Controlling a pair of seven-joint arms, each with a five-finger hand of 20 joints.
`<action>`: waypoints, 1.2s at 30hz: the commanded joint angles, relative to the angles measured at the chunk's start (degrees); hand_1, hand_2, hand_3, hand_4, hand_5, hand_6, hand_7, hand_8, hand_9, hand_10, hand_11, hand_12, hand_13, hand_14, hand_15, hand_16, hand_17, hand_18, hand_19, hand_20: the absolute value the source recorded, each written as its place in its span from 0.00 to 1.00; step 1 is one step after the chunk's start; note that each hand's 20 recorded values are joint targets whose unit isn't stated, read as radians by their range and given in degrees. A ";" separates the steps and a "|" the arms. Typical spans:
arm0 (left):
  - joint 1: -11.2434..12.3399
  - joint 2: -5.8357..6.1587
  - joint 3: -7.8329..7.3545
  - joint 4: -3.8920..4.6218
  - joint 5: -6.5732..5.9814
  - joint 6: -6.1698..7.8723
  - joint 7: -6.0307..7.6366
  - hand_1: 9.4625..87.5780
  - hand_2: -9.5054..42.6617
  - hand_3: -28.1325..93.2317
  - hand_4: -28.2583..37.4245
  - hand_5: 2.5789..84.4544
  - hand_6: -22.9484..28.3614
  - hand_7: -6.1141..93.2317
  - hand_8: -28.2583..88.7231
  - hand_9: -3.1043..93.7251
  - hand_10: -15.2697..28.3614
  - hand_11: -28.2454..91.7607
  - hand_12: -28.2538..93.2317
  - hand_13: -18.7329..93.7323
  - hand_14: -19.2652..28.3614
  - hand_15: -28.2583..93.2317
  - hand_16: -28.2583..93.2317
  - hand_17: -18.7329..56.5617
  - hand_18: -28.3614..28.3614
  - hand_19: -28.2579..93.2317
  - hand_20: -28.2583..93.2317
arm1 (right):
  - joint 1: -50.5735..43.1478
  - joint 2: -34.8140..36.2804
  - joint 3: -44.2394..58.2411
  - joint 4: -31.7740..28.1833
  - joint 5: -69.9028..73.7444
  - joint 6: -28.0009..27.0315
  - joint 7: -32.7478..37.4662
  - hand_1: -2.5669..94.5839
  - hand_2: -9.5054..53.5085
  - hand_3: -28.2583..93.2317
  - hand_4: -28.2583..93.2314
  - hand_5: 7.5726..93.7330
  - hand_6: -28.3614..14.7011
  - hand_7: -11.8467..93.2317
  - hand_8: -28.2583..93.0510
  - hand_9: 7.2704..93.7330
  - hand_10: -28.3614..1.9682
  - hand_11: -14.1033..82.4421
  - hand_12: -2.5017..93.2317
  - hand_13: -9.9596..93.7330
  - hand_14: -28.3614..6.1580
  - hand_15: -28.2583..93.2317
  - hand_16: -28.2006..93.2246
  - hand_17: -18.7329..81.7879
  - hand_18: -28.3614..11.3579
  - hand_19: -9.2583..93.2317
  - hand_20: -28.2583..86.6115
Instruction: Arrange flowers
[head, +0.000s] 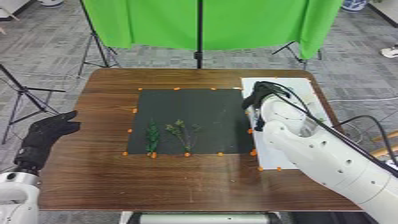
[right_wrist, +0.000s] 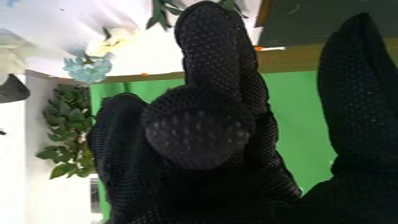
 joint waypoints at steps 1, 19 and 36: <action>0.48 -0.73 -0.05 -0.09 0.36 -0.85 -0.90 0.23 0.41 0.76 0.03 0.56 0.60 0.14 0.19 0.55 0.72 0.39 0.32 0.53 0.81 0.37 0.20 0.40 0.71 0.32 0.35 | -0.91 1.02 0.35 1.02 -0.99 -1.35 1.43 0.39 0.00 0.71 0.15 0.79 0.50 0.28 0.18 0.96 0.48 0.52 0.31 1.00 0.74 0.72 0.44 0.89 0.47 1.00 0.60; 0.01 -0.71 0.23 0.07 0.82 -2.21 -1.85 0.23 0.41 0.76 0.03 0.56 0.61 0.14 0.19 0.55 0.71 0.39 0.32 0.53 0.81 0.37 0.20 0.40 0.71 0.32 0.35 | -5.38 1.06 0.42 1.02 -2.41 2.27 -0.10 0.42 0.00 0.72 0.15 0.81 0.51 0.32 0.19 0.96 0.49 0.52 0.31 1.00 0.75 0.72 0.43 0.89 0.48 1.00 0.60; 0.08 -0.93 0.09 -0.11 1.08 -2.53 -1.99 0.23 0.41 0.76 0.03 0.56 0.61 0.14 0.19 0.55 0.71 0.39 0.32 0.53 0.81 0.37 0.20 0.40 0.71 0.32 0.35 | -8.17 -0.35 -3.02 1.30 -1.25 8.10 -3.41 0.61 0.00 0.68 0.23 0.83 0.57 0.48 0.41 0.99 0.59 0.62 0.31 1.00 0.83 0.80 0.41 0.92 0.43 1.00 0.70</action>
